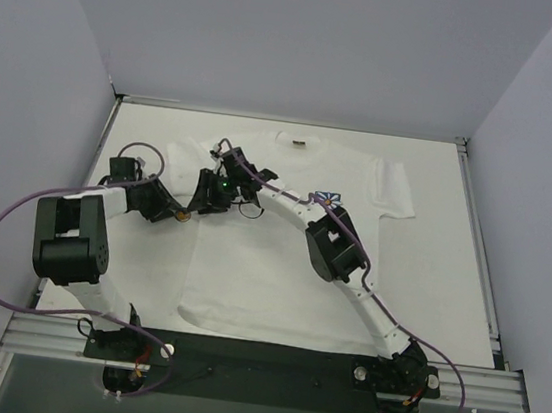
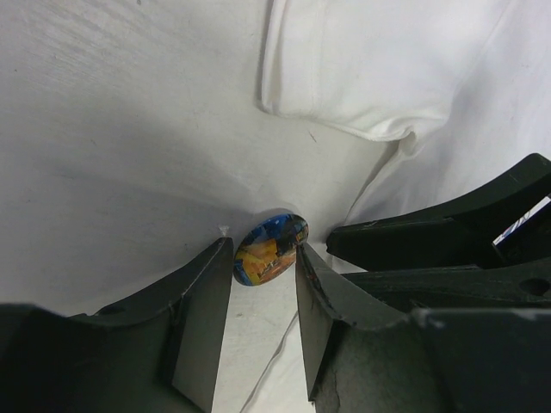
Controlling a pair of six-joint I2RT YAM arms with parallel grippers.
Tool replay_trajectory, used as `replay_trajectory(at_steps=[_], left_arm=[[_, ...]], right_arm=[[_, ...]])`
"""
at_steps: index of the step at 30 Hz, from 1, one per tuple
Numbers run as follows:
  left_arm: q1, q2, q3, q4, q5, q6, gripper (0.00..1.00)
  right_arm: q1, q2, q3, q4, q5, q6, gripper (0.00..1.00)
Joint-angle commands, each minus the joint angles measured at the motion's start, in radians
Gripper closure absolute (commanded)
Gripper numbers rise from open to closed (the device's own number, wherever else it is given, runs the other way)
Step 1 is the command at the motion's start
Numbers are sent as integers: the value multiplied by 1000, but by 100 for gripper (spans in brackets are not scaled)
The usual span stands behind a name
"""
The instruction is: Pin the brooch onto the clothing
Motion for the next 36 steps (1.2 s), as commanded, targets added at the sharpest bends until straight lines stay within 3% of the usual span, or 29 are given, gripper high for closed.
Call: replay_trajectory(at_steps=[1, 14, 23, 28, 29, 32, 36], left_arm=[[-8, -2, -57, -55, -29, 28, 54], [-32, 30, -46, -30, -12, 23, 59], [-64, 36, -58, 28, 10, -11, 60], [-69, 35, -61, 48, 23, -18, 76], [-69, 33, -61, 54, 23, -18, 85], [-69, 29, -57, 52, 26, -18, 100], [-68, -2, -44, 36, 22, -17, 100]], right_arm=[[10, 16, 44, -35, 11, 1, 60], [15, 123, 126, 2, -15, 101, 68], [9, 104, 65, 7, -38, 108, 76], [1, 105, 57, 19, -61, 124, 79], [0, 102, 56, 23, -66, 125, 79], [-2, 93, 51, 30, -75, 130, 80], [-25, 53, 28, 57, -86, 137, 78]])
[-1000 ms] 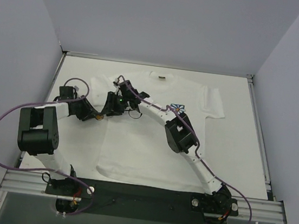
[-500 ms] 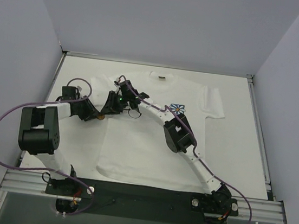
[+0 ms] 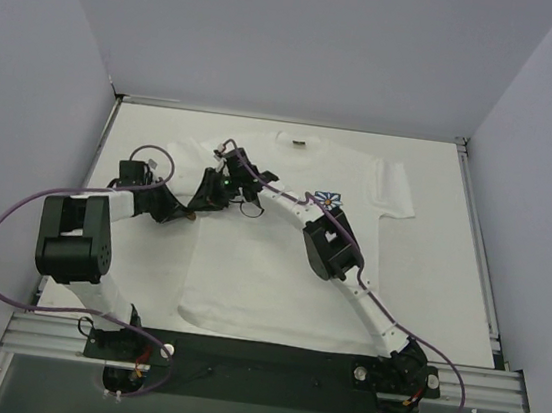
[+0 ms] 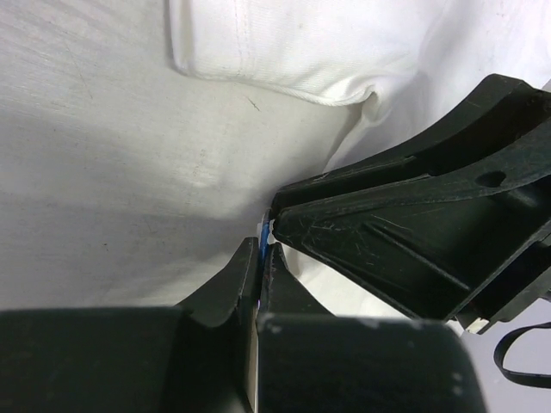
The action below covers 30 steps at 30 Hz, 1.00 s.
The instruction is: Pin the brooch onto the clothing
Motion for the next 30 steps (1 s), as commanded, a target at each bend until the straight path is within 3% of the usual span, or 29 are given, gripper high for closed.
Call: replay_trajectory(at_steps=[1, 7, 11, 14, 19, 22, 26, 30], left_arm=[[-7, -16, 6, -46, -46, 24, 100], [-7, -129, 52, -118, -45, 44, 100], [-19, -216, 113, -191, -33, 80, 100], [-77, -272, 159, -289, -81, 123, 100], [-344, -318, 272, -467, -370, 200, 100], [-439, -316, 291, -527, -531, 220, 100], [-612, -271, 291, -599, -721, 240, 100], [-754, -197, 297, -681, -927, 229, 100]], right_arm=[[-26, -66, -51, -3, -31, 21, 78], [-120, -233, -152, 122, -71, 90, 72], [-192, -364, -241, 145, -100, 83, 59], [-241, -494, -408, 153, -97, 72, 51], [-384, -741, -699, 115, -64, -8, 43], [-446, -876, -857, 34, -13, -110, 36], [-464, -1019, -1037, -122, 84, -221, 23], [-434, -1115, -1164, -178, 124, -272, 22]])
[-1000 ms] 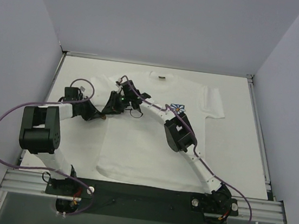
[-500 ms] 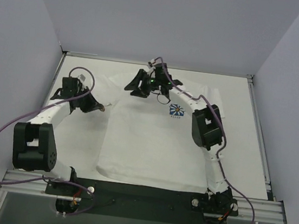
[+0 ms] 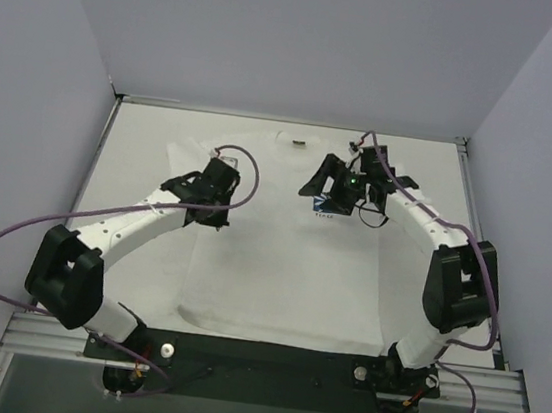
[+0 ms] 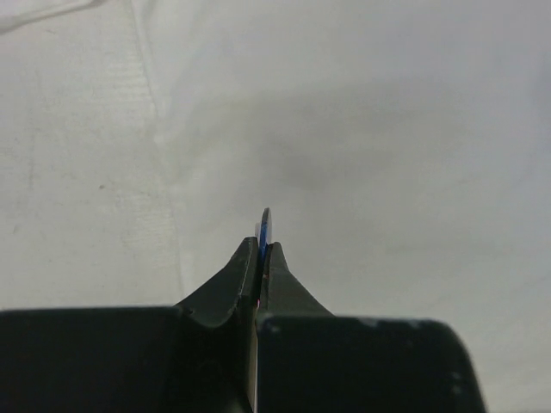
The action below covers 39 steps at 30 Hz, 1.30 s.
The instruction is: Pin the brooch onto the clothing
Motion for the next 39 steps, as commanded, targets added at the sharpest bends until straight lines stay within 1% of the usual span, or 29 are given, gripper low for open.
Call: replay_trajectory(at_steps=[1, 2, 3, 6, 7, 8, 9, 13, 14, 16, 17, 18, 19, 21, 23, 25, 26, 28, 29, 30, 31, 32, 33, 34, 35, 36, 37, 38, 39], left_arm=[[-139, 82, 24, -168, -310, -9, 100], [-197, 111, 22, -184, -373, -26, 100], [-224, 127, 21, -196, -402, -46, 100], [-315, 188, 12, -216, -454, -118, 100], [-336, 208, 18, -234, -467, -171, 100], [-354, 252, 28, -250, -508, -200, 100], [-400, 274, 33, -264, -532, -230, 100], [-497, 390, 78, -322, -597, -349, 100], [-515, 401, 84, -322, -591, -356, 89], [-572, 415, 102, -327, -583, -391, 48], [-592, 411, 102, -330, -609, -411, 18], [-613, 404, 104, -337, -622, -431, 10], [-624, 382, 107, -343, -626, -461, 6], [-633, 343, 104, -344, -620, -468, 4], [-629, 254, 70, -330, -603, -463, 3], [-609, 181, 23, -258, -564, -427, 3], [-594, 97, -28, -227, -506, -416, 3], [-536, 3, -95, -118, -435, -367, 4], [-514, -92, -169, -79, -334, -348, 4], [-438, -141, -206, 4, -277, -333, 5], [-411, -237, -240, 44, -222, -311, 8], [-375, -285, -326, 89, -126, -298, 10], [-304, -331, -364, 179, -72, -285, 11], [-258, -406, -405, 216, -25, -273, 11], [-220, -436, -440, 251, 77, -273, 14], [-178, -462, -505, 317, 126, -271, 16], [-90, -490, -527, 336, 224, -268, 18], [-54, -494, -542, 341, 266, -268, 23], [-20, -491, -571, 366, 304, -252, 25]], right_arm=[[65, -107, -117, -119, 64, -99, 22], [81, -136, -137, -125, 82, -101, 22], [96, -153, -178, -133, 96, -111, 22], [159, -214, -246, -146, 168, -121, 21], [174, -226, -265, -148, 185, -124, 21], [197, -240, -280, -148, 214, -124, 20], [205, -263, -295, -146, 228, -125, 20], [223, -343, -396, -136, 281, -127, 18], [224, -381, -418, -131, 298, -124, 17], [222, -412, -446, -136, 303, -125, 14], [222, -441, -470, -136, 308, -125, 14], [223, -455, -479, -139, 332, -130, 14], [230, -467, -484, -155, 353, -131, 14], [245, -507, -493, -166, 407, -148, 14], [263, -524, -496, -157, 421, -154, 14], [283, -514, -487, -127, 406, -157, 14], [295, -485, -477, -120, 403, -164, 14], [320, -443, -426, -116, 403, -185, 14], [346, -396, -406, -116, 403, -190, 15], [358, -368, -363, -116, 392, -194, 15], [369, -343, -345, -113, 384, -200, 15], [397, -293, -326, -108, 365, -205, 16], [412, -268, -306, -102, 357, -207, 16], [421, -247, -279, -81, 345, -207, 17], [441, -202, -266, -64, 317, -202, 18], [446, -179, -257, -45, 302, -194, 19], [449, -155, -225, -13, 274, -170, 23], [452, -101, -210, 2, 247, -159, 27], [461, -73, -193, 18, 198, -150, 35]])
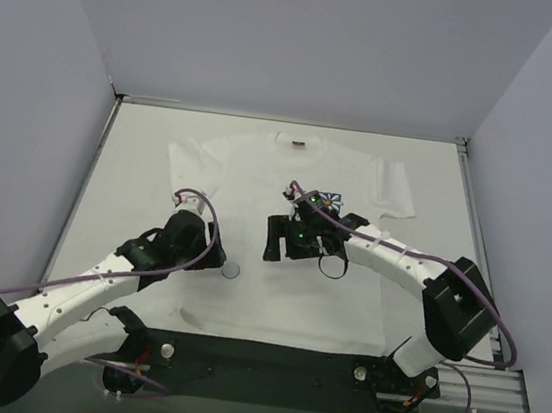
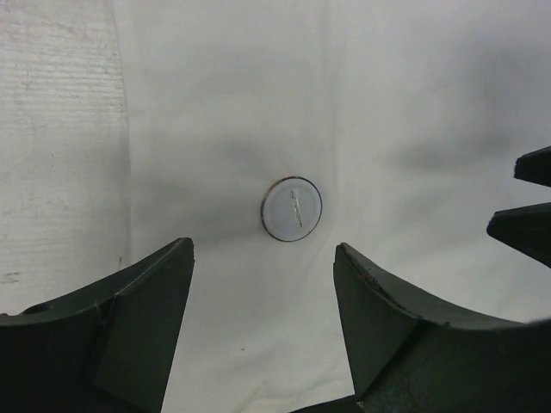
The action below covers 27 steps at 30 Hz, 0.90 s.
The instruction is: Pin the brooch onto the clothing
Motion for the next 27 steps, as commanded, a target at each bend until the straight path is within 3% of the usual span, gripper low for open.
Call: replay_trajectory(at_steps=[1, 7, 11, 15, 27], left_arm=[[158, -4, -83, 219, 357, 56, 27], [247, 111, -140, 360, 555, 46, 42], [270, 140, -172, 476, 585, 33, 44], [301, 190, -166, 478, 612, 46, 51], [330, 243, -206, 563, 637, 50, 57]], right_arm=[[28, 147, 114, 81, -135, 33, 38], [70, 282, 209, 72, -184, 73, 48], [85, 316, 248, 58, -170, 81, 53], [87, 356, 281, 59, -209, 102, 60], [114, 425, 321, 30, -206, 127, 75]])
